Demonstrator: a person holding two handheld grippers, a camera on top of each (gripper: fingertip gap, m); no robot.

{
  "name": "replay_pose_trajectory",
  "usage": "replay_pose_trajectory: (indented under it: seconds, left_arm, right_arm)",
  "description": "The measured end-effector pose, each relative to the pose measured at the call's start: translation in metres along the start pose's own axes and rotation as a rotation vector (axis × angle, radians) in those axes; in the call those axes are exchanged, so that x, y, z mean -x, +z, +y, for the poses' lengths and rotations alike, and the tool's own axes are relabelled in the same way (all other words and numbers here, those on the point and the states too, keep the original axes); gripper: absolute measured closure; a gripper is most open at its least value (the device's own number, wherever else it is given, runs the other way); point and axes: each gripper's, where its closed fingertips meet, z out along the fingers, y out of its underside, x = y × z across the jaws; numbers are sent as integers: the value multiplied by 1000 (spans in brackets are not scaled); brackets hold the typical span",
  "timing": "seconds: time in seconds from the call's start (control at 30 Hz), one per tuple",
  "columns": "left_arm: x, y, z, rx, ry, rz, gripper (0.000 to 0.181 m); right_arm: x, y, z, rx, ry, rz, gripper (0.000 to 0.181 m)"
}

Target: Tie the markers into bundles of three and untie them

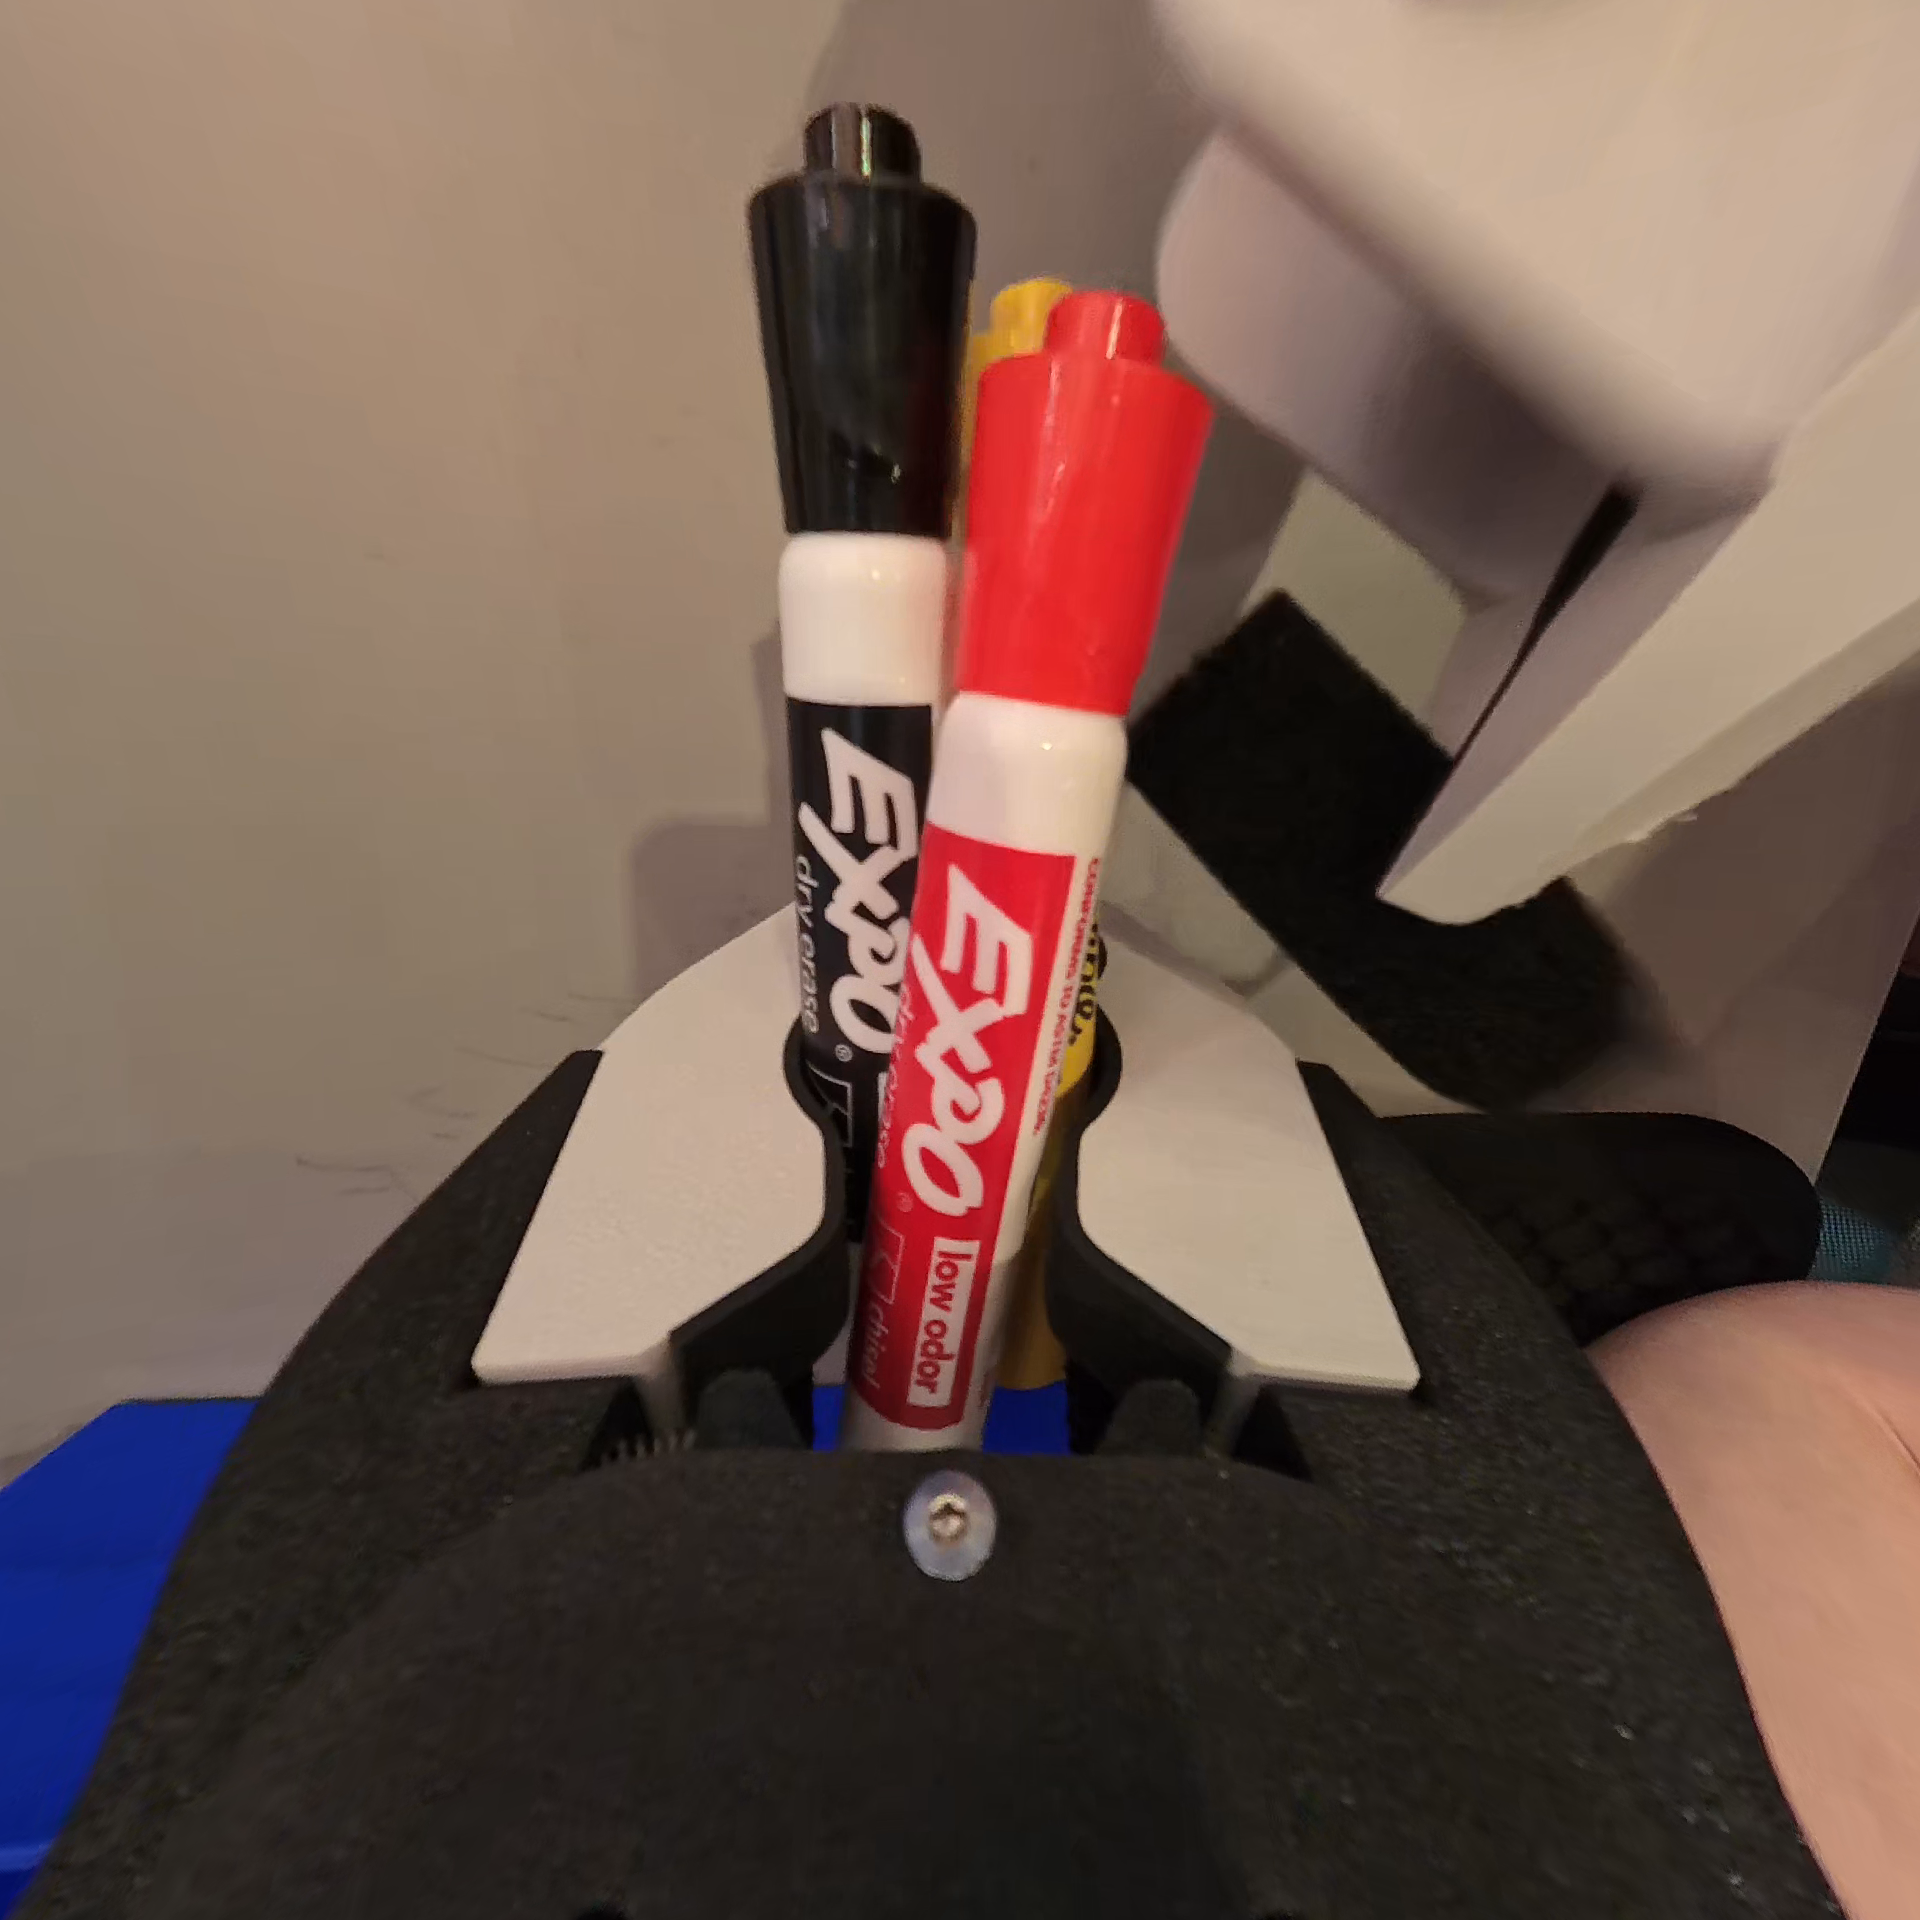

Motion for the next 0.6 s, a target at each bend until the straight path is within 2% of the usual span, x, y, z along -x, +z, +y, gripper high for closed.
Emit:
replay_pose_trajectory:
  seconds: [0.2, 0.33, 0.6]
  left_arm:
    - [-9, 5, -3, 16, 46, 37, 139]
    - [-15, 5, -8, 6, 99, 43, 138]
    - [-28, 8, -18, 12, 200, 53, 139]
  right_arm:
    - [-31, -16, 10, 30, -13, 75, 177]
    - [-34, -19, 23, 75, -16, 76, 177]
    - [-30, -16, 33, 79, 128, -8, 177]
